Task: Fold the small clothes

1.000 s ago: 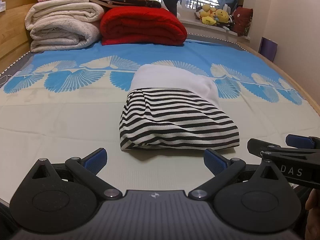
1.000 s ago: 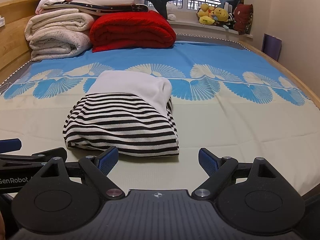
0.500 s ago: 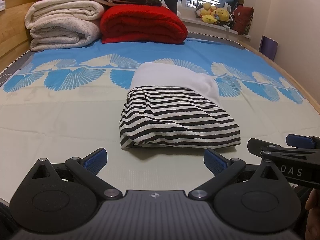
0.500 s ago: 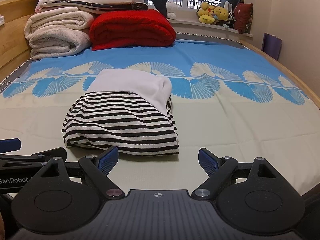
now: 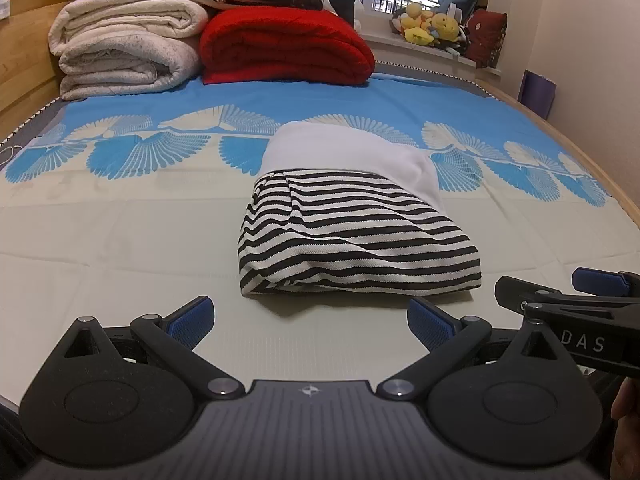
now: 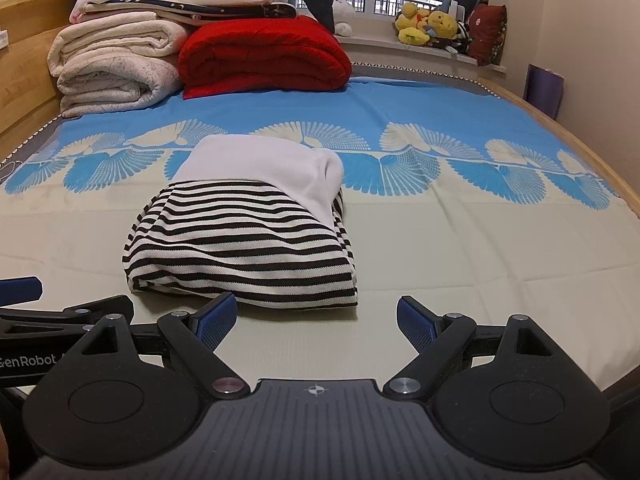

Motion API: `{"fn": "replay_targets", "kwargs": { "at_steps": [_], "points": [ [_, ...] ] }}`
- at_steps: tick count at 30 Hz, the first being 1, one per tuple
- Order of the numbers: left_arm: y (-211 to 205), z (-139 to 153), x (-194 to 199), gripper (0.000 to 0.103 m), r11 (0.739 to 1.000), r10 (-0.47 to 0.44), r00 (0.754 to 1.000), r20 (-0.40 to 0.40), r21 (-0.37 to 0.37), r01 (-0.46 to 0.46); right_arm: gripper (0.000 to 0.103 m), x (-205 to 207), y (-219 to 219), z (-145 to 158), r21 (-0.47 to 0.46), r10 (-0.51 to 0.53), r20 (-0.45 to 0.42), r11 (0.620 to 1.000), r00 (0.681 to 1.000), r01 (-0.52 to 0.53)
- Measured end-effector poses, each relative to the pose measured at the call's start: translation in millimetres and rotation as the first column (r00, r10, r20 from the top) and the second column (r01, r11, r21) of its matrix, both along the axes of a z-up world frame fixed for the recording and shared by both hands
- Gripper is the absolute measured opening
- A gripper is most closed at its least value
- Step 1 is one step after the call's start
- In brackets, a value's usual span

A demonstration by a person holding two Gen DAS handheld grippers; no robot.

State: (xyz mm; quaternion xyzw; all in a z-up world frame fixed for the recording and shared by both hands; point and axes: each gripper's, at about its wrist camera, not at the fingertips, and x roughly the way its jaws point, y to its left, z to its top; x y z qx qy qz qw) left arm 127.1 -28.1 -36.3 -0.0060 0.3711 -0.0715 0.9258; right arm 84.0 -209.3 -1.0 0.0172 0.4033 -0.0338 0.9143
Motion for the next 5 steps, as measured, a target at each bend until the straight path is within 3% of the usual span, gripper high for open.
{"fn": "replay_targets", "kwargs": {
  "at_steps": [5],
  "points": [
    [0.5,-1.6,-0.1,0.103,1.000,-0.002,1.000,-0.001,0.002,0.002,0.088,1.1,-0.3,-0.9,0.000,0.002,-0.003,1.000,1.000,-0.002]
  ]
}}
